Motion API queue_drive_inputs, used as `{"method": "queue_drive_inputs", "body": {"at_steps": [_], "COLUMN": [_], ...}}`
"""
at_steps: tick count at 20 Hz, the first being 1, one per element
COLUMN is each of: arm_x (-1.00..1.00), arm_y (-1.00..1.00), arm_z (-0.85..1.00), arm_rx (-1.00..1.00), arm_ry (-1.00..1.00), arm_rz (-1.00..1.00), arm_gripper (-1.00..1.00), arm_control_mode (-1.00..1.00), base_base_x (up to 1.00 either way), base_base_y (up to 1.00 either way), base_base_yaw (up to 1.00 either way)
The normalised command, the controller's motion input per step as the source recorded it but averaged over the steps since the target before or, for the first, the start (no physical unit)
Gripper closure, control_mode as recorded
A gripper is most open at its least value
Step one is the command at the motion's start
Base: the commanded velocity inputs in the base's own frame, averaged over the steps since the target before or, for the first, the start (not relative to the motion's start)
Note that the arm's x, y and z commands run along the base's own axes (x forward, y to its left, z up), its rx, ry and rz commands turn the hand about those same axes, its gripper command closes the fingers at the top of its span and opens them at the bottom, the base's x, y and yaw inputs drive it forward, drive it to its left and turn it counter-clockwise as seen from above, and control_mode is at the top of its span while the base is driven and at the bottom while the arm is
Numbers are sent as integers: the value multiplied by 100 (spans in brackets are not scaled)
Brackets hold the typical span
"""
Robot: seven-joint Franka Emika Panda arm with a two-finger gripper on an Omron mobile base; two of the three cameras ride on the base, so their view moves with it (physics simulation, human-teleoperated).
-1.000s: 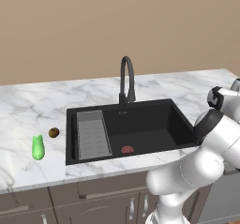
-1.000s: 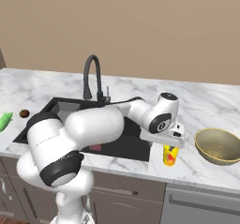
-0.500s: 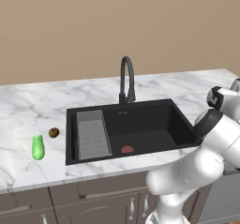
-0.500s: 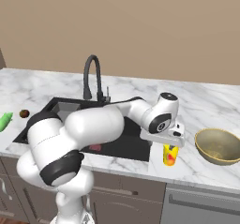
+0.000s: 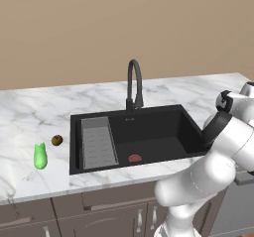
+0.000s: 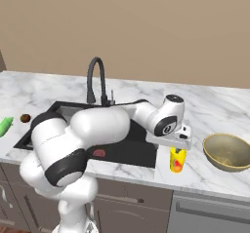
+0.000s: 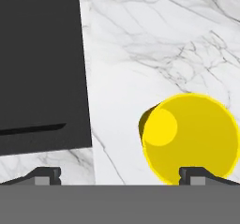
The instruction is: Remove the corn and apple from the sink. Then move the bowl and cup from the counter to the sink for washing.
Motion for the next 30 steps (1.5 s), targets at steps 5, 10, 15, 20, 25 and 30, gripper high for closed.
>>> {"method": "queue_drive_inputs", "body": {"at_steps": [5, 10, 15, 20, 25, 30], "arm_x": [17, 14, 14, 13, 7, 0], "arm_y": [-1, -8, -6, -5, -8, -11], "arm_z": [-1, -9, -13, -11, -10, -11], "arm_rx": [0, 0, 0, 0, 0, 0], "arm_ry": [0, 2, 0, 0, 0, 0], "arm_rz": [0, 0, 0, 0, 0, 0], "arm_gripper": [-100, -100, -100, -100, -100, -100], "arm_control_mode": [-100, -100, -100, -100, -100, -100], "base_base_x": [0, 0, 0, 0, 0, 0], "base_base_y": [0, 0, 0, 0, 0, 0], "base_base_yaw": [0, 0, 0, 0, 0, 0]}}
